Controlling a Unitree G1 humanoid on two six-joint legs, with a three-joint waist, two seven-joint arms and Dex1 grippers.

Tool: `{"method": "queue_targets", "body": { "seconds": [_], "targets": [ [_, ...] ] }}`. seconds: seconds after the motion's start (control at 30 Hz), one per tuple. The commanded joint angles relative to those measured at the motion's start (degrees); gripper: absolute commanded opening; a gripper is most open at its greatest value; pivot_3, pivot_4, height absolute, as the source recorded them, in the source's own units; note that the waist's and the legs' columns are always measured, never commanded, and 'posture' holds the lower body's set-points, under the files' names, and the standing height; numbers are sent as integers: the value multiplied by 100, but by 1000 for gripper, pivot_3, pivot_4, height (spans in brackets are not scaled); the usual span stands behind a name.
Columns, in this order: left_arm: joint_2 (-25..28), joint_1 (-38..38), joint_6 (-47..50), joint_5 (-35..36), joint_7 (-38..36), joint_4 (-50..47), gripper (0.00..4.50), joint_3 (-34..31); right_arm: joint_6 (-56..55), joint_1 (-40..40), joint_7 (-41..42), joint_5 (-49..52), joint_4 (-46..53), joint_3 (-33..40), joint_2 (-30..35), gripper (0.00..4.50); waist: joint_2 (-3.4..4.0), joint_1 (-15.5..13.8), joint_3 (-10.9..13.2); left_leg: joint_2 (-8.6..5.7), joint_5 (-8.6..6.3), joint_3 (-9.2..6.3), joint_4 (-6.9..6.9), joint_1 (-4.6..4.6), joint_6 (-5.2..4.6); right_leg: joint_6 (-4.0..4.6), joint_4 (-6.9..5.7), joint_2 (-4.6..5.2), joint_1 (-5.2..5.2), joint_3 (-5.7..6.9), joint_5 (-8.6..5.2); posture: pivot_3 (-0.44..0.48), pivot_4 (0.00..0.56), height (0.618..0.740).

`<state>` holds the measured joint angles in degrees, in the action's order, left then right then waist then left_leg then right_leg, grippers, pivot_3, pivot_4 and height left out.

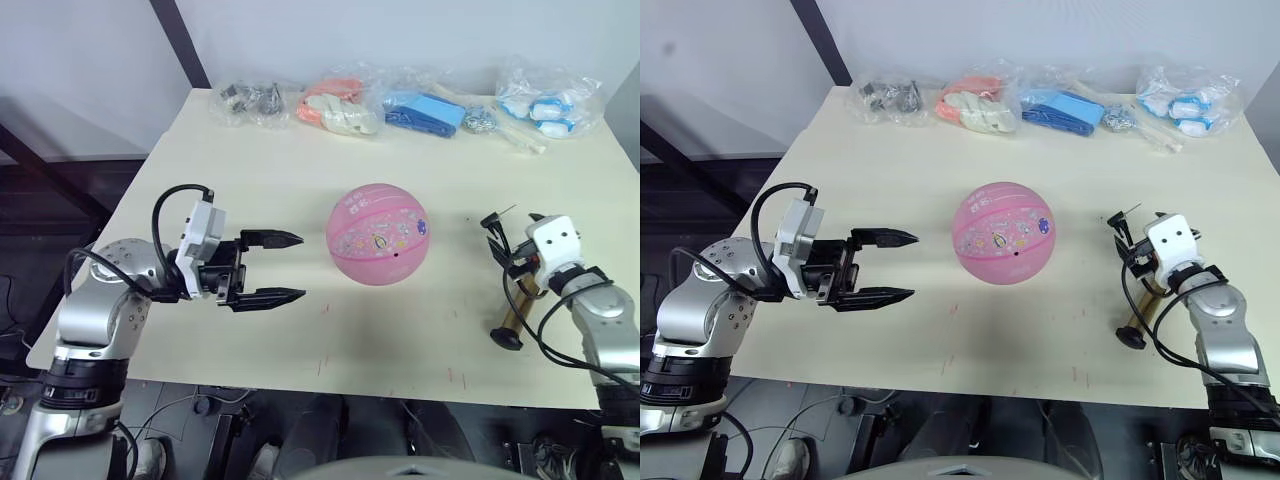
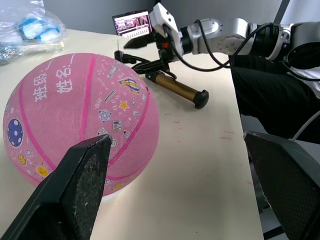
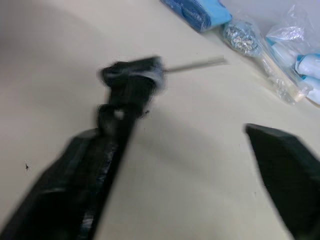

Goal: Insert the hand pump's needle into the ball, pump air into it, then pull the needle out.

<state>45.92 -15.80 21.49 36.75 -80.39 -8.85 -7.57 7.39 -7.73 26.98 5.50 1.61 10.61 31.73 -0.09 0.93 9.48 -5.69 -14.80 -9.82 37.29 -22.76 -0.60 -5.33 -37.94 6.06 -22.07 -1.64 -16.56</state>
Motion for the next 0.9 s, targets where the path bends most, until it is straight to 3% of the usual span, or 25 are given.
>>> {"method": "queue_targets", "body": {
  "seconds": [0.03,0.47,0.73,0.9],
  "targets": [
    [85,39,-162,77,-95,-31,4500,-205,68,281,370,705,838,450,81,4488,0,-1,0,1,0,0,0,0,0,0,0,0,0,0,0,0,150,736],
    [75,54,-399,-92,-288,366,4500,-138,1400,1563,1533,1927,2326,481,797,4488,4,-4,0,5,0,2,6,3,-1,4,-5,-2,2,0,3,0,150,736],
    [69,142,-424,-83,-285,320,4500,-165,1809,1430,1886,1731,2620,80,1429,4488,3,-5,0,5,0,3,8,3,-1,4,-5,-2,3,2,3,0,150,736],
    [97,229,-482,-90,-327,349,4500,-213,1625,1584,2191,1757,2611,220,1607,4488,2,-13,-1,5,0,2,8,1,-1,4,-3,-1,3,4,3,0,150,736]
  ]
}}
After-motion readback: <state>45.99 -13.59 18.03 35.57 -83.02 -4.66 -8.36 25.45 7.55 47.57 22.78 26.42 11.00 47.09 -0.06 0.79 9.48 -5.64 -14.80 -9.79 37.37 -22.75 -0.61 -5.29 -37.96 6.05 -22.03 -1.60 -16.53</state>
